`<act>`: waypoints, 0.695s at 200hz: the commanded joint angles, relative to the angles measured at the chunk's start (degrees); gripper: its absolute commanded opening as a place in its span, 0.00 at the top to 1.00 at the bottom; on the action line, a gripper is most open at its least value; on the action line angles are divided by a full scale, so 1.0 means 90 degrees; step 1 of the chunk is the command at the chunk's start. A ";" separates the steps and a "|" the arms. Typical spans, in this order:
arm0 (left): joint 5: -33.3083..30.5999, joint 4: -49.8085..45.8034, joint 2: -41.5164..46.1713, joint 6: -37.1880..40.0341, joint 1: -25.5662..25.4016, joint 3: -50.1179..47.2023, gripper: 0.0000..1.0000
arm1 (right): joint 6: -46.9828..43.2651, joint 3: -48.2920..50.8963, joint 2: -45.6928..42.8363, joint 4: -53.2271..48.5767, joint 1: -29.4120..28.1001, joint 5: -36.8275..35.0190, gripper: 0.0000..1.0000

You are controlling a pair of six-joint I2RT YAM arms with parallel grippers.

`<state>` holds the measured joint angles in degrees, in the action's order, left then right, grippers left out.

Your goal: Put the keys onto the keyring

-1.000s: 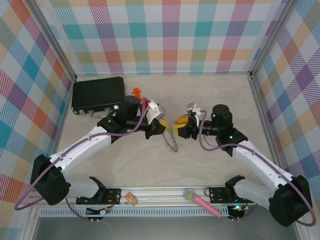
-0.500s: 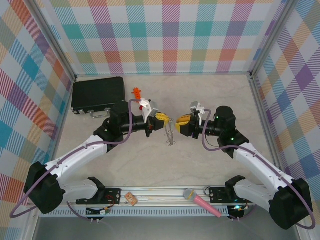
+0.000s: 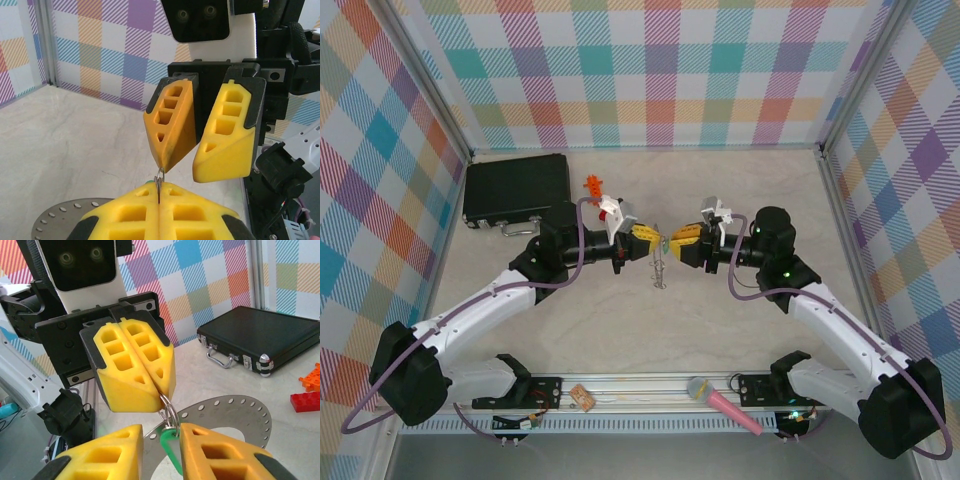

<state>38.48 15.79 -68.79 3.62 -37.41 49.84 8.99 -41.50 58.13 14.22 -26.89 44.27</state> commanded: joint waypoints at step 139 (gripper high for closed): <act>0.0251 0.0179 -0.0049 -0.0080 -0.0053 0.0158 1.00 | -0.0120 -0.0429 0.0457 0.0018 0.0029 0.0340 0.89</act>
<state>39.38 15.31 -69.17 3.57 -37.45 49.84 8.58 -43.75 62.11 14.09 -26.79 45.71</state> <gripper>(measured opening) 0.050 0.141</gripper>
